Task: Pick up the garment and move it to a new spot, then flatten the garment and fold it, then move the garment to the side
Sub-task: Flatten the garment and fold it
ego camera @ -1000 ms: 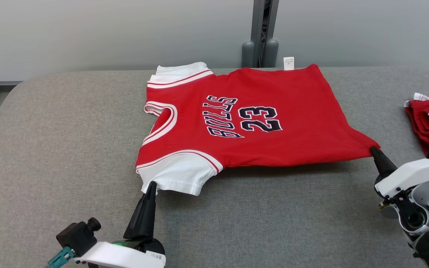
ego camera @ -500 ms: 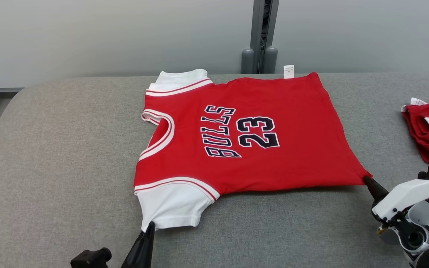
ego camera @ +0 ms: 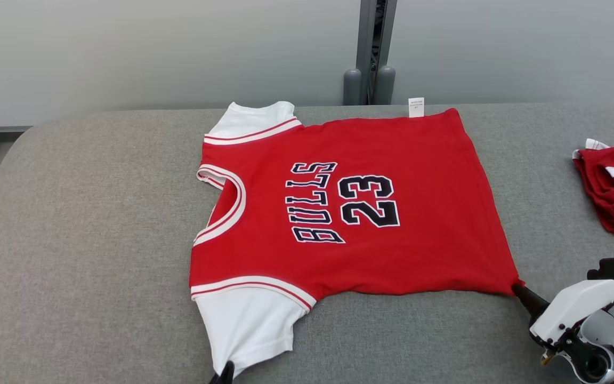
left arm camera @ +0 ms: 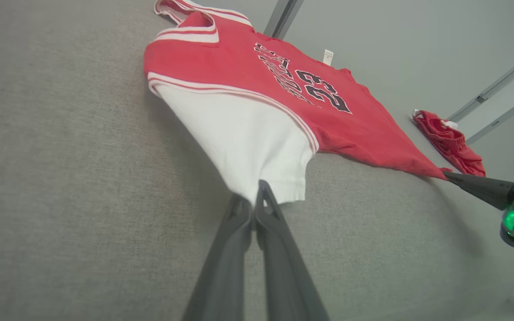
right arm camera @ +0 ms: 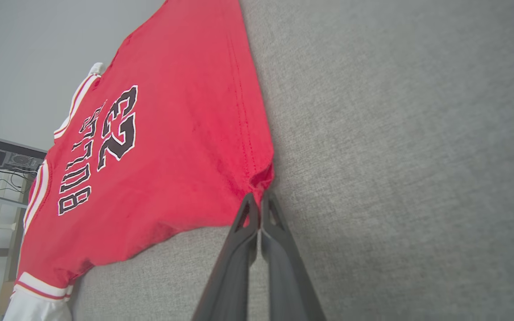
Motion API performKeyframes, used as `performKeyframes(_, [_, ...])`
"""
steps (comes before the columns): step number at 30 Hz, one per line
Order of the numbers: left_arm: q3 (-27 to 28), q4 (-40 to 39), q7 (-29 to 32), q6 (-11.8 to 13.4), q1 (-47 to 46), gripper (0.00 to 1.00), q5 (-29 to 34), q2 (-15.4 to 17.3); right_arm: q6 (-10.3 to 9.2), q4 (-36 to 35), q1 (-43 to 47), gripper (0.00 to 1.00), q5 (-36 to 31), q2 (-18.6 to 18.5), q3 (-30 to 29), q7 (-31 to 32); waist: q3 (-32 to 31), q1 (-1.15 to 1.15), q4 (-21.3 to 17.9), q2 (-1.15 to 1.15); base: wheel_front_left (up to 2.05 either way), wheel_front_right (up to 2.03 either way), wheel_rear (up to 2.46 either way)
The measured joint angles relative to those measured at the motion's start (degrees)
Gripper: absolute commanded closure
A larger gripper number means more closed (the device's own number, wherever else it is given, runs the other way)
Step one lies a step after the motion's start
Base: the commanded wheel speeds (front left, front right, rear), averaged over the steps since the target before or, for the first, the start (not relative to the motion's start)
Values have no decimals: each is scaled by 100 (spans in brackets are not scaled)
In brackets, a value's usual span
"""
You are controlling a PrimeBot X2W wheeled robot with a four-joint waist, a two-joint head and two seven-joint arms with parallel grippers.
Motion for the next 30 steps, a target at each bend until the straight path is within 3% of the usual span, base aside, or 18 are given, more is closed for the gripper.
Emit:
performKeyframes(16, [215,-407,-115,-20,151,100,18,122,1,-388,323,100,-309,-66,-460,178,26,0,-23,0,0,0,0])
performKeyframes(30, [196,-1028,121,-127,523,100,-185,380,0,-1370,818,100,-758,-278,-1158,783,-8,0,26,0,0,0,0])
